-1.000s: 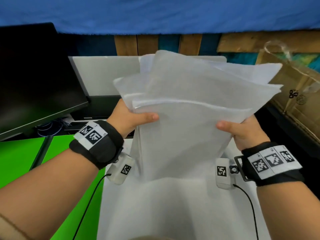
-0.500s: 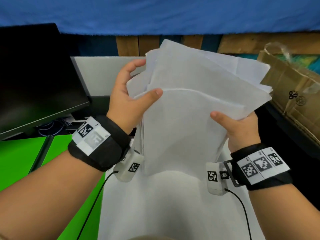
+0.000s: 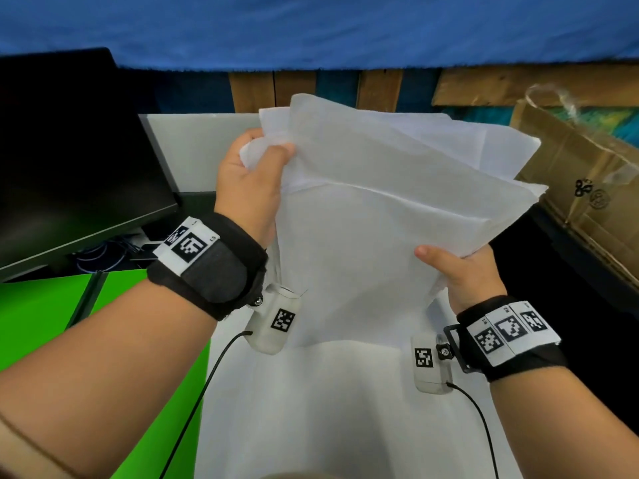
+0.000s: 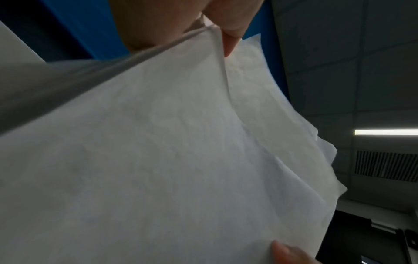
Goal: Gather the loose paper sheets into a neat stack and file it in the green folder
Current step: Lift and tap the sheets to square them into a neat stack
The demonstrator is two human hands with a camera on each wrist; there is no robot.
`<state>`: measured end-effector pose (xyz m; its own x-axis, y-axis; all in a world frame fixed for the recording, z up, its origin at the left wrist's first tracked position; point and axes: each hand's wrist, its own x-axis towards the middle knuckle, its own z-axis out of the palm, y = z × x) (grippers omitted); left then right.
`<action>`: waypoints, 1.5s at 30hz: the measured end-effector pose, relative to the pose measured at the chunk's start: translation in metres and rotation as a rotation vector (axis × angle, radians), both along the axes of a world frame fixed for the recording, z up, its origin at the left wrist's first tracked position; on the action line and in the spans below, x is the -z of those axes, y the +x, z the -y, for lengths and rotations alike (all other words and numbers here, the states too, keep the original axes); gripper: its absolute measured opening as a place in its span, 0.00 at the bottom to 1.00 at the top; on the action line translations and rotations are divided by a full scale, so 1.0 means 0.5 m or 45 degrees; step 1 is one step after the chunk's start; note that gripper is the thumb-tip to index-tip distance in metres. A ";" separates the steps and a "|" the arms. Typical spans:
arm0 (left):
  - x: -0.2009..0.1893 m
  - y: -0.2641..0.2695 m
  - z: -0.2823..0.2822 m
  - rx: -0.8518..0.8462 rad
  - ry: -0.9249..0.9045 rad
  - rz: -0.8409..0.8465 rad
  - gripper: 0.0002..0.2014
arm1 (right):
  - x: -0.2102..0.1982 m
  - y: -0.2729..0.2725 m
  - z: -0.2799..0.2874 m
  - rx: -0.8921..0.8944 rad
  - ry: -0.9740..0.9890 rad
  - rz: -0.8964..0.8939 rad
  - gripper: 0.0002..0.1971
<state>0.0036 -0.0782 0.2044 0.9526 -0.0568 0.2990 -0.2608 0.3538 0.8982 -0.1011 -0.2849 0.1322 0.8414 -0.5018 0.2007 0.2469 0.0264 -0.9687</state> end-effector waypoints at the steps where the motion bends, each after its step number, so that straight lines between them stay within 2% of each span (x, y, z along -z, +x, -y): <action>1: -0.001 -0.001 -0.001 -0.004 0.012 0.009 0.11 | 0.003 0.001 -0.002 0.042 0.013 -0.003 0.16; 4: 0.004 -0.001 -0.003 0.088 0.041 0.112 0.10 | 0.005 0.002 -0.008 0.149 0.038 -0.022 0.11; 7: 0.031 0.010 -0.015 0.235 0.063 0.195 0.34 | -0.008 -0.001 -0.012 0.202 0.086 0.006 0.09; 8: 0.044 0.012 -0.020 0.263 0.127 0.181 0.38 | -0.017 -0.003 -0.013 0.214 0.112 0.035 0.08; 10: 0.075 0.013 -0.025 0.247 0.343 0.122 0.35 | -0.036 -0.011 -0.018 0.243 0.149 0.106 0.08; 12: 0.112 0.012 -0.028 0.156 0.546 0.052 0.25 | -0.048 -0.020 -0.025 0.265 0.132 0.168 0.11; 14: 0.145 0.002 -0.032 0.160 0.585 0.024 0.19 | -0.047 -0.029 -0.036 0.235 0.051 0.192 0.12; 17: 0.184 -0.017 -0.041 0.226 0.575 0.013 0.22 | -0.034 -0.031 -0.048 0.213 -0.071 0.202 0.22; 20: 0.198 -0.027 -0.038 0.221 0.528 -0.002 0.22 | -0.048 -0.031 -0.041 0.244 -0.121 0.331 0.30; 23: 0.195 -0.030 -0.028 0.200 0.524 -0.007 0.22 | -0.096 -0.037 -0.028 0.289 -0.413 0.546 0.36; 26: 0.189 -0.029 -0.021 0.202 0.521 -0.036 0.19 | -0.145 -0.034 -0.013 0.375 -0.853 0.672 0.32; 28: 0.187 -0.027 -0.019 0.211 0.516 -0.052 0.17 | -0.163 -0.023 0.000 0.461 -1.185 0.617 0.21; 30: 0.186 -0.026 -0.018 0.223 0.502 -0.052 0.18 | -0.172 -0.015 0.005 0.459 -1.318 0.475 0.16; 35: 0.185 -0.023 -0.022 0.247 0.465 -0.072 0.18 | -0.192 -0.016 -0.009 0.348 -1.359 0.091 0.23; 38: 0.184 -0.021 -0.024 0.247 0.457 -0.074 0.18 | -0.207 -0.023 -0.014 0.274 -1.427 -0.062 0.28; 41: 0.183 -0.016 -0.026 0.252 0.456 -0.084 0.19 | -0.214 -0.025 -0.014 0.259 -1.471 -0.075 0.29; 45: 0.182 -0.014 -0.026 0.266 0.467 -0.085 0.19 | -0.207 -0.020 -0.004 0.280 -1.461 0.062 0.25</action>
<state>-0.0034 -0.0650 0.1132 0.9257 -0.3420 0.1614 -0.1547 0.0470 0.9868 -0.1113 -0.2827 0.2356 0.7378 -0.1389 0.6606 0.1752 -0.9056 -0.3861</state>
